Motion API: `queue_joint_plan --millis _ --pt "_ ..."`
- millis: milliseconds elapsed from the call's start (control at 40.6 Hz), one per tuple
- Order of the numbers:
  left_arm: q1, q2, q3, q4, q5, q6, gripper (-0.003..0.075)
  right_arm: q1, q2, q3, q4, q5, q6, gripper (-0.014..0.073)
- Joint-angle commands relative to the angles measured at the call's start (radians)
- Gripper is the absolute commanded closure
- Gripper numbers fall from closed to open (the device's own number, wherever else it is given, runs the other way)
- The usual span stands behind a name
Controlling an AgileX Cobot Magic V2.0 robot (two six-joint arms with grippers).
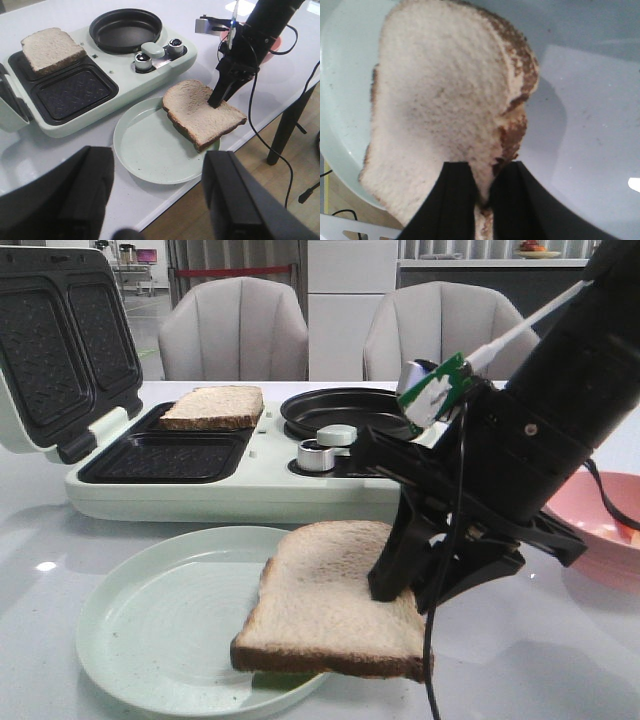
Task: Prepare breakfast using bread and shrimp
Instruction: 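Carry the bread slice over and lay it on the sandwich maker plate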
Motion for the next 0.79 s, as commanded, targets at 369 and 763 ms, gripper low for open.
queue_joint_plan --millis 369,763 --pt "-0.008 0.009 -0.026 -0.006 -0.087 -0.001 0.0277 0.002 -0.382 -0.037 0.049 0.06 -0.04 0.0553" --pt "-0.008 0.009 -0.026 -0.006 -0.087 -0.001 0.0277 0.002 -0.193 -0.33 0.337 0.033 -0.189 0.0553"
